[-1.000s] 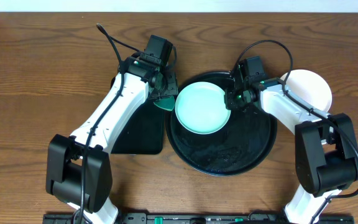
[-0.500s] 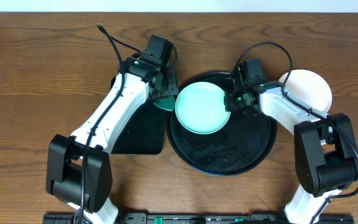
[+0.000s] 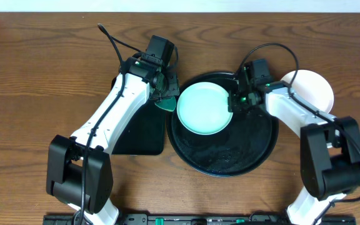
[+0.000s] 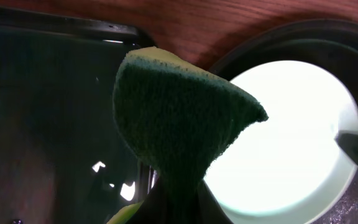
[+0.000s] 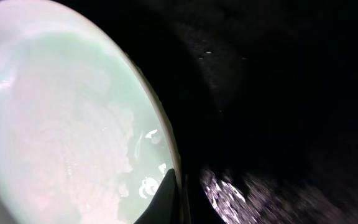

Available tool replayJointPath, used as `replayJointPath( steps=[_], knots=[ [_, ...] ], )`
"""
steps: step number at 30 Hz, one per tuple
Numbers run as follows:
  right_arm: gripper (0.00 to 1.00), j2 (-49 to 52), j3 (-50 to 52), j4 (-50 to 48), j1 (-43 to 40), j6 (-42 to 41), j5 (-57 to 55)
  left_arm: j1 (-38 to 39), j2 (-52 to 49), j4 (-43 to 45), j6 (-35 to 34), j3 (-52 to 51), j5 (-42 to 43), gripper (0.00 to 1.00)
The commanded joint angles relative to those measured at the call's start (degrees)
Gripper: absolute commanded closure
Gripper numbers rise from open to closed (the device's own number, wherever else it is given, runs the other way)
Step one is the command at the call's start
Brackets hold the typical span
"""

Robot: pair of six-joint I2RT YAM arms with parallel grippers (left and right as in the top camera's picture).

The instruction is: Clean dirty plates on tray and stack at the side

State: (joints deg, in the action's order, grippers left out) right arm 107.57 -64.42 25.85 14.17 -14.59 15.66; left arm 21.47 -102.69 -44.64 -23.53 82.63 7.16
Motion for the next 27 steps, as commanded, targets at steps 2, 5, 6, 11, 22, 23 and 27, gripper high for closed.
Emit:
replayJointPath(
  steps=[2,5,6,11,22,23,27],
  knots=[
    [0.99,-4.44,-0.04,1.18,-2.4,0.04,0.48,-0.07,-0.07,0.07,1.01,0.37,-0.31,0.92],
    [0.99,-6.08,-0.04,2.16,-3.41,0.04,0.48,0.0,-0.07,0.57,1.01,0.37,-0.31,0.92],
    [0.99,-6.51,-0.04,2.38,-3.69,0.07,0.46,0.09,-0.07,0.81,1.01,0.37,-0.31,0.92],
    [0.99,-9.16,-0.04,3.96,-5.42,0.07,0.46,1.03,-0.07,2.12,0.98,0.37,-0.31,0.92],
    [0.99,-13.94,-0.04,8.13,-13.73,0.0,-0.83,4.44,-0.98,8.85,0.33,-0.76,-0.52,0.92],
    [0.99,-13.94,-0.04,8.31,-14.6,-0.02,-0.81,4.76,-1.29,9.14,0.33,-0.76,-0.52,0.92],
    [0.99,-13.94,-0.02,8.9,-16.55,0.0,-0.83,6.1,-2.75,10.71,0.33,-0.76,-0.52,0.92]
  ],
)
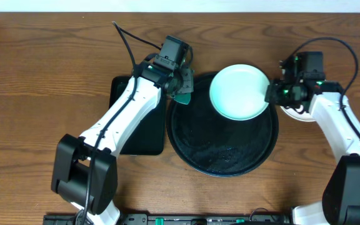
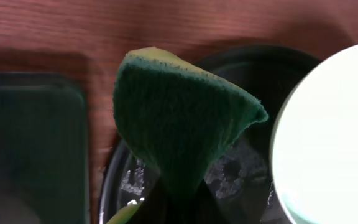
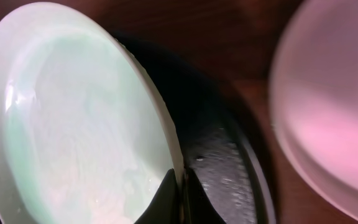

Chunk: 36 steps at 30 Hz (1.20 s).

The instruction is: Clean dirty plates on tray and stack at the side

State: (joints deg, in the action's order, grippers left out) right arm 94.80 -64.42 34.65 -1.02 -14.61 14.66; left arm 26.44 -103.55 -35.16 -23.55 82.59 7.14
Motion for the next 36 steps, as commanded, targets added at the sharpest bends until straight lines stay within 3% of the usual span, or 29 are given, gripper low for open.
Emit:
replayJointPath(
  steps=[1,9,16,29,36],
  knots=[
    [0.99,-1.18,-0.02,0.09,-1.57,0.02,0.17,1.62,-2.45,1.9,0.35,-0.72,-0.5,0.92],
    [0.99,-1.18,-0.02,0.11,-1.79,0.07,0.13,5.14,-7.3,6.19,0.35,-0.72,-0.5,0.92],
    [0.99,-1.18,-0.02,0.33,-1.79,0.07,-1.33,4.66,-7.43,4.68,0.48,0.11,-0.72,0.92],
    [0.99,-1.16,-0.02,0.17,0.57,0.07,-1.07,-10.54,3.8,-11.26,2.36,1.33,-0.68,0.92],
    [0.99,-1.16,0.02,0.02,2.73,0.07,-1.09,-18.23,8.83,-16.79,7.19,1.31,-0.52,0.92]
  ],
)
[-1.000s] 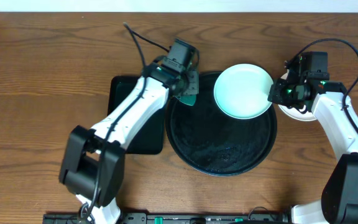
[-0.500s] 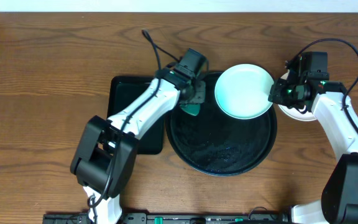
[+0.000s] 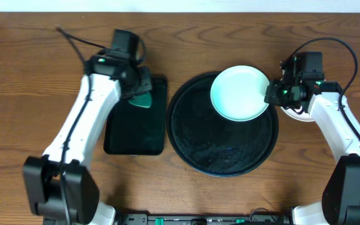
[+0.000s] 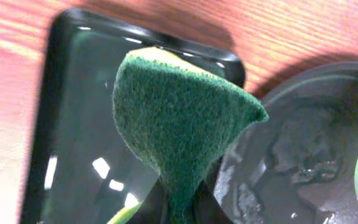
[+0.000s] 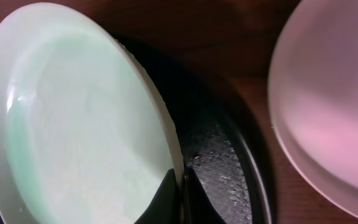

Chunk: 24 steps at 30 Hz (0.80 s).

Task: Clean dirty plates on tray and stack at the side
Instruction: 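Lower the sponge into the small black tray and release, left gripper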

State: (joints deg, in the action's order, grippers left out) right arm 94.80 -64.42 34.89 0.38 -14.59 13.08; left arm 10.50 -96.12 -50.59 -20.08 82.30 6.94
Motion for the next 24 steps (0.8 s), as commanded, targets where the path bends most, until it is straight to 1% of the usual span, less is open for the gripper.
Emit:
replayJointPath(
  steps=[1,6,14,19,24],
  knots=[
    [0.99,-1.16,0.04,-0.22,1.66,0.04,0.48,-2.89,1.33,-1.88,4.26,1.42,-0.33,0.92],
    [0.99,-1.16,0.04,-0.59,3.67,0.04,0.46,-4.11,0.33,-1.53,5.55,-2.29,-0.48,0.92],
    [0.99,-1.16,0.04,-0.83,5.66,0.04,0.44,-4.11,-4.13,2.08,7.63,-9.77,-1.68,0.92],
    [0.99,-1.16,0.04,-0.83,5.68,0.04,0.44,-4.11,-7.5,2.34,7.61,-10.25,-3.15,0.92],
    [0.99,-1.16,0.04,-0.83,5.68,0.04,0.44,-4.11,-8.04,2.91,7.58,-10.25,-3.1,0.92]
  ],
)
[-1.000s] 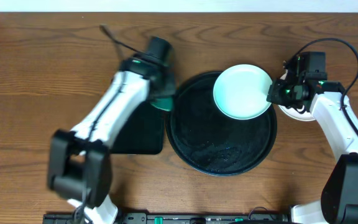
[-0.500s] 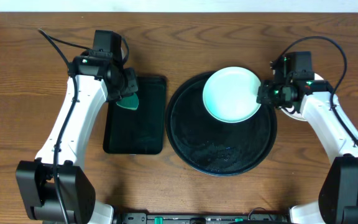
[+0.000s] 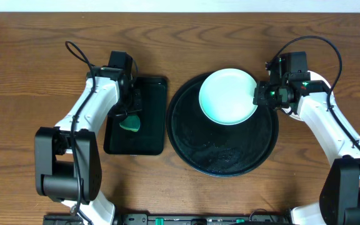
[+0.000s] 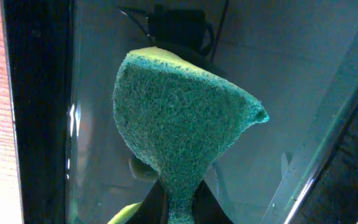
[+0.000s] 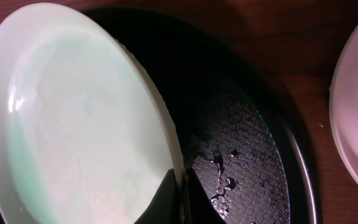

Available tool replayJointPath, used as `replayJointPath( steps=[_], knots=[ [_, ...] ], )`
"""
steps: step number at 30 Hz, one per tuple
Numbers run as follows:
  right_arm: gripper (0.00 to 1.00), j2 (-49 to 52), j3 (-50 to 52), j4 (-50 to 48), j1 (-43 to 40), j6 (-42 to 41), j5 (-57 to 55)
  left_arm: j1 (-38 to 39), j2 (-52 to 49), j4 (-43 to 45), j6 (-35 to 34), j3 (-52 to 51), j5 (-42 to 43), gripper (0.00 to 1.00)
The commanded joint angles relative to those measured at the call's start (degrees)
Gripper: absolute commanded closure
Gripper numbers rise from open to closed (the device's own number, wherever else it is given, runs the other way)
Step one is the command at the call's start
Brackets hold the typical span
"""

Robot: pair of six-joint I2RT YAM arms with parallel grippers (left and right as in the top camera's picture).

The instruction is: Clean dirty plates on tray and stack at the side

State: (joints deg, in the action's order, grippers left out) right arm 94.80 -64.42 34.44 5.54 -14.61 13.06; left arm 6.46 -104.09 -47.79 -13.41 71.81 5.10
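A pale green plate (image 3: 227, 95) hangs over the far part of the round black tray (image 3: 224, 150), its right rim pinched by my right gripper (image 3: 259, 95), which is shut on it; the plate (image 5: 73, 118) fills the left of the right wrist view. My left gripper (image 3: 127, 115) is shut on a green sponge (image 3: 129, 124) over the black rectangular basin (image 3: 149, 140). The sponge (image 4: 179, 118) stands folded in the left wrist view, with water under it. A white plate (image 3: 320, 84) lies on the table at the far right, mostly under my right arm.
The basin (image 4: 36, 124) holds water and sits just left of the round tray. Wet specks cover the tray floor (image 5: 247, 155). Cables loop above both arms. Brown wooden table (image 3: 30, 62) surrounds everything.
My left gripper has moved the sponge from the basin's far edge down over its middle. My right gripper has carried the green plate a little left, further over the tray.
At first the green plate sat at the tray's left with the sponge beside its rim. Then my right gripper held it at the tray's far right, near the white plate. The sponge went left to the basin, and now hangs over its water.
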Motion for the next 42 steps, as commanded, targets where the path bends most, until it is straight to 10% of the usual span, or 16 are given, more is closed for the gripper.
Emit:
replayJointPath(
  steps=[1,14,26,30,42],
  knots=[
    [0.99,-1.16,0.04,-0.37,0.52,0.07,0.46,-0.07,-0.07,0.22,0.92,0.24,-1.27,0.91],
    [0.99,-1.16,0.04,-0.37,0.52,0.07,0.46,-0.07,0.81,-3.19,0.9,3.72,-1.01,0.55],
    [0.99,-1.16,0.04,-1.27,0.85,-1.27,0.5,-3.54,17.86,-4.15,-4.81,11.54,-5.42,0.47],
    [0.99,-1.16,0.04,-3.13,2.69,-1.73,0.52,-9.51,27.06,-3.61,-6.62,11.52,-8.83,0.22],
    [0.99,-1.16,0.04,-16.22,12.74,-9.68,0.48,-12.28,31.36,-4.09,-6.62,11.52,-8.81,0.2]
  ],
)
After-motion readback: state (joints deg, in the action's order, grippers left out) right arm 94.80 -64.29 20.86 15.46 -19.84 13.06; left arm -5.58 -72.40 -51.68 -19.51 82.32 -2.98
